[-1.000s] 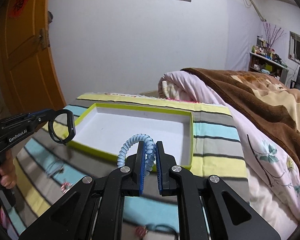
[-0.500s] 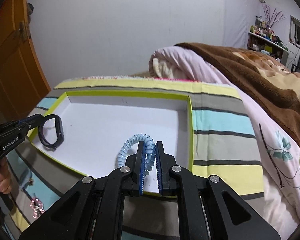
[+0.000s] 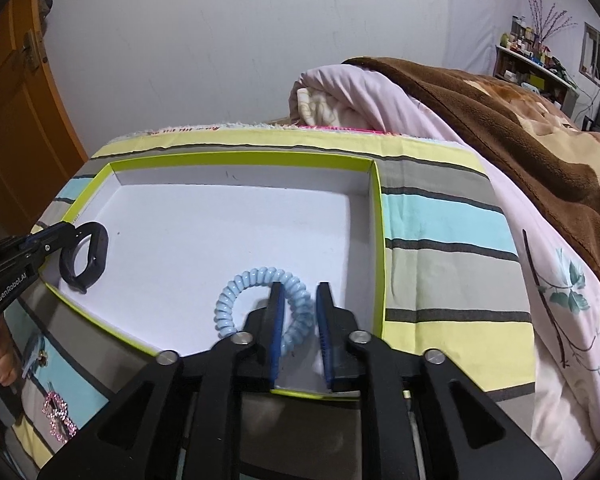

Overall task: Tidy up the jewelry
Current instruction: 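Open the right tool to drop the blue coil while the left tool drops the black band into the box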

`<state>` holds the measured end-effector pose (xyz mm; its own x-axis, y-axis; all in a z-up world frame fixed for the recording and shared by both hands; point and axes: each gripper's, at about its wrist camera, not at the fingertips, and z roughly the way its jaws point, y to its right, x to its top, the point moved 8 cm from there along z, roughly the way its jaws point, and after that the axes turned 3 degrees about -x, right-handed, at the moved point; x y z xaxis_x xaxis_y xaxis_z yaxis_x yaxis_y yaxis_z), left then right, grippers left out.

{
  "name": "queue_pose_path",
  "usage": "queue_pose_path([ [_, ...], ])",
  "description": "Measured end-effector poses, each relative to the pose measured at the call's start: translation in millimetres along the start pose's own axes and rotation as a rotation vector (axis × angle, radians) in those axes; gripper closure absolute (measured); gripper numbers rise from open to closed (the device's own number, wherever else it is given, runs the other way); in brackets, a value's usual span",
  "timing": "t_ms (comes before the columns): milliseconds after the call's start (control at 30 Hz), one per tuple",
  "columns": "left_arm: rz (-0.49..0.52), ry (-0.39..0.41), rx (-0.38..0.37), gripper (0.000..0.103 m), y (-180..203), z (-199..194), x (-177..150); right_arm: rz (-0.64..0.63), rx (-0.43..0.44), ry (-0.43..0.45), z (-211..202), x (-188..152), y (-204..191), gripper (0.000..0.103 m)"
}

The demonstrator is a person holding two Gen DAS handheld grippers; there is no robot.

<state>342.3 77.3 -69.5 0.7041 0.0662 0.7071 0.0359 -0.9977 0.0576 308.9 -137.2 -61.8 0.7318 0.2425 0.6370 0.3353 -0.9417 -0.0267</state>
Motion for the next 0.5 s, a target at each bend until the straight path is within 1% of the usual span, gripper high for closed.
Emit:
queue_pose_path([
  [33, -0.001, 0.000, -0.002, 0.097, 0, -1, 0, -0.001, 0.001, 0.004, -1, 0, -1, 0.073],
  [100, -0.005, 0.005, -0.013, 0.097, -1, -2, 0, -0.001, 0.002, 0.013, -5, 1, -1, 0.071],
  [333, -0.018, 0.059, -0.035, 0.097, -5, -31, 1, -0.003, 0.028, 0.093, -45, 2, -9, 0.070],
  [500, -0.022, 0.107, -0.041, 0.097, -3, -66, -6, 0.005, 0.058, 0.147, -83, -13, -16, 0.070],
])
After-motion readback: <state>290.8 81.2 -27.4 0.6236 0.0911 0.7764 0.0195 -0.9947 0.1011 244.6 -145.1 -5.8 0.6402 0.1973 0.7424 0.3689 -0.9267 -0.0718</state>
